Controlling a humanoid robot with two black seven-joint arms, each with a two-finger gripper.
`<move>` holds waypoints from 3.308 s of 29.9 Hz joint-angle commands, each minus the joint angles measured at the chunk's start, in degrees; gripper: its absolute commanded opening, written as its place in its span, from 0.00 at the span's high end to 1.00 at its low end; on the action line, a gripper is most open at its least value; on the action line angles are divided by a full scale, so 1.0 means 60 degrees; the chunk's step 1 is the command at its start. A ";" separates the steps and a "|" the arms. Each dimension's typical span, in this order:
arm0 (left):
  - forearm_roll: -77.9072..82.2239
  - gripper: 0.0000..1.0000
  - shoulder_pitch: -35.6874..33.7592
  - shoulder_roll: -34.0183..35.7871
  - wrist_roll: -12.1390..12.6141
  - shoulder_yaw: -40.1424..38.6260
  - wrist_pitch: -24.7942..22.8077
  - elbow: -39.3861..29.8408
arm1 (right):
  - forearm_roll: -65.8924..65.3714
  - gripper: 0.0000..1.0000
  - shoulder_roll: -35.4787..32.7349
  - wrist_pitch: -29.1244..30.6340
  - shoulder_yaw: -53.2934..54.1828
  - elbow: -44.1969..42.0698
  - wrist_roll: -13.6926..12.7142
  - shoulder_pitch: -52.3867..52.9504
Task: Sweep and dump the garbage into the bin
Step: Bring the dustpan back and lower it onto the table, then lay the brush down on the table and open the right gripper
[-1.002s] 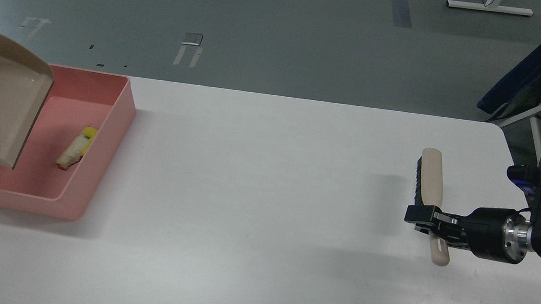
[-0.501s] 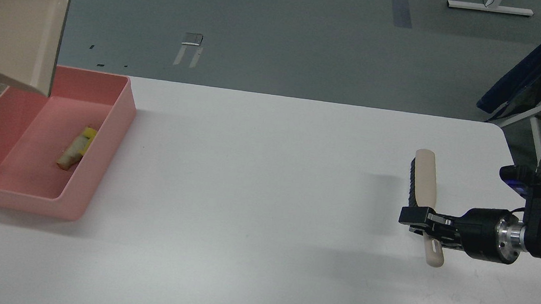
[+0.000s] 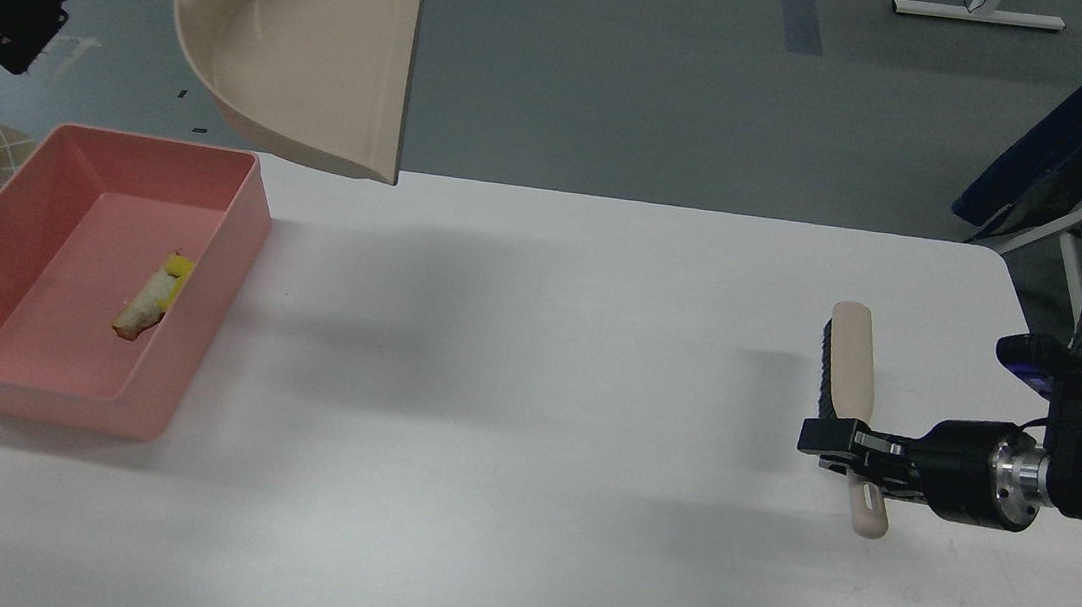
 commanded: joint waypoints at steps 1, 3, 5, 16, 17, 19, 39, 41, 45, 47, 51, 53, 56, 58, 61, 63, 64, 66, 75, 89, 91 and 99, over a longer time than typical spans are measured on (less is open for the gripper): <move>0.1284 1.00 0.0009 -0.1548 0.0429 0.0066 0.0256 -0.0082 | -0.0066 1.00 -0.0054 0.0000 0.0022 0.0003 0.0001 -0.0093; 0.1985 1.00 0.0009 -0.2293 0.0575 0.0269 0.0343 -0.0067 | -0.0080 1.00 -0.0054 0.0000 0.0036 0.0003 0.0001 -0.0137; 0.2486 1.00 -0.0020 -0.2853 0.0620 0.0607 0.0548 -0.0052 | -0.0080 1.00 -0.0054 0.0000 0.0036 0.0003 0.0001 -0.0137; 0.3820 1.00 -0.0137 -0.5022 0.0708 0.1692 0.1149 0.1485 | -0.0080 1.00 -0.0069 0.0000 0.0051 0.0003 0.0001 -0.0137; 0.3922 1.00 -0.0152 -0.5226 0.0694 0.1764 0.1208 0.1732 | -0.0066 1.00 -0.0069 -0.0014 0.0051 0.0003 0.0001 -0.0137; 0.4069 1.00 -0.0152 -0.5432 0.0693 0.1867 0.1281 0.1983 | -0.0066 1.00 -0.0069 -0.0014 0.0051 0.0003 0.0001 -0.0152; 0.4245 1.00 0.0009 -0.5814 0.0679 0.2073 0.1369 0.2218 | -0.0066 1.00 -0.0069 -0.0029 0.0080 0.0003 0.0016 -0.0196; 0.4245 0.93 0.0009 -0.5828 0.0679 0.2073 0.1369 0.2218 | -0.0066 1.00 -0.0069 -0.0029 0.0080 0.0003 0.0016 -0.0210; 0.4187 0.38 0.0009 -0.5916 0.0606 0.2058 0.1369 0.2218 | -0.0066 1.00 -0.0069 -0.0029 0.0110 0.0003 0.0016 -0.0225; 0.4172 0.20 0.0009 -0.5916 0.0562 0.2058 0.1384 0.2218 | -0.0066 1.00 -0.0069 -0.0029 0.0110 0.0003 0.0016 -0.0225; 0.4157 0.12 0.0009 -0.5916 0.0532 0.2058 0.1369 0.2218 | -0.0080 1.00 -0.0069 -0.0029 0.0110 0.0003 0.0016 -0.0225; 0.4143 0.09 0.0024 -0.5902 0.0518 0.2058 0.1369 0.2218 | -0.0066 1.00 -0.0069 -0.0029 0.0110 0.0003 0.0016 -0.0225; 0.4099 0.03 0.0038 -0.5785 0.0503 0.2073 0.1297 0.2189 | -0.0066 1.00 -0.0054 -0.0029 0.0124 0.0003 0.0030 -0.0225; 0.4099 0.02 0.0068 -0.5711 0.0503 0.2087 0.1223 0.2116 | -0.0066 1.00 -0.0039 -0.0029 0.0124 0.0003 0.0074 -0.0225; 0.4099 0.02 0.0243 -0.5550 0.0459 0.2073 0.1004 0.2072 | -0.0080 1.00 -0.0025 -0.0029 0.0139 -0.0012 0.0089 -0.0239; 0.4114 0.02 0.0375 -0.5477 0.0430 0.2058 0.0741 0.2057 | -0.0080 1.00 -0.0010 -0.0029 0.0154 -0.0041 0.0103 -0.0269; 0.4128 0.02 0.0404 -0.5462 0.0430 0.2073 0.0710 0.2057 | -0.0080 1.00 -0.0010 -0.0029 0.0154 -0.0041 0.0132 -0.0269; 0.4143 0.02 0.0565 -0.5433 0.0430 0.2073 0.0666 0.2043 | -0.0080 1.00 0.0019 -0.0029 0.0168 -0.0056 0.0191 -0.0284; 0.4201 0.02 0.1122 -0.5433 0.0269 0.2043 0.0534 0.1969 | -0.0080 1.00 0.0122 -0.0058 0.0212 -0.0129 0.0235 -0.0371; 0.4187 0.02 0.1284 -0.5184 0.0137 0.1956 0.0461 0.1618 | -0.0110 1.00 0.0166 -0.0351 0.0373 -0.0261 0.0367 -0.0855; 0.4187 0.02 0.1284 -0.5184 0.0122 0.1941 0.0461 0.1618 | -0.0110 1.00 0.0166 -0.0453 0.0388 -0.0275 0.0367 -0.0913; 0.4201 0.02 0.1284 -0.5184 0.0005 0.1941 0.0447 0.1603 | -0.0212 1.00 0.0180 -0.0556 0.0388 -0.0392 0.0367 -0.1030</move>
